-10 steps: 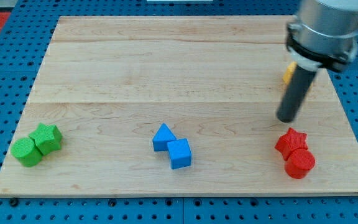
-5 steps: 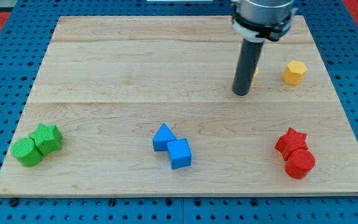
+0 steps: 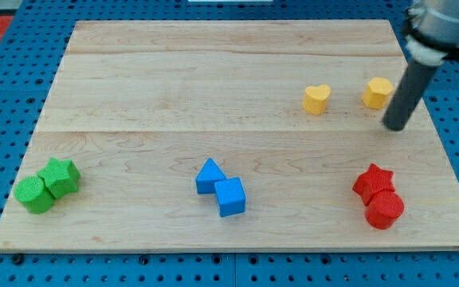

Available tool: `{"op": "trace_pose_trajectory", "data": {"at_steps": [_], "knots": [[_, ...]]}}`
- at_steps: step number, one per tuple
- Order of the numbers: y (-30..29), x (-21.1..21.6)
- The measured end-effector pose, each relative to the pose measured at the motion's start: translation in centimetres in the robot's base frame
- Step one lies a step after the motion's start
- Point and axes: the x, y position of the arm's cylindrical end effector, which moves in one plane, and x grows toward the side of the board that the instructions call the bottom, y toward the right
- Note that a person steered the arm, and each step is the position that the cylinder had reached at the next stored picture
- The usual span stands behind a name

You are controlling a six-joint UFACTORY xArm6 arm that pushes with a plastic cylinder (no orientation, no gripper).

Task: Slide the yellow blocks to the center

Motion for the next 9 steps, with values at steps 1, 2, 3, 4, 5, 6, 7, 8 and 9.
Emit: {"op": "trace_pose_trajectory", "data": {"at_steps": [1,2,3,4,5,6,7,8,9], "knots": [[4.9,-3.5],[3.7,-7.9],[3.6,-9.8],[0.4,-10.4],[0.0,-10.5],[2.0,-9.8],[0.6,-6.8],[-4.1,-2.7],[-14.9,-1.5]]}}
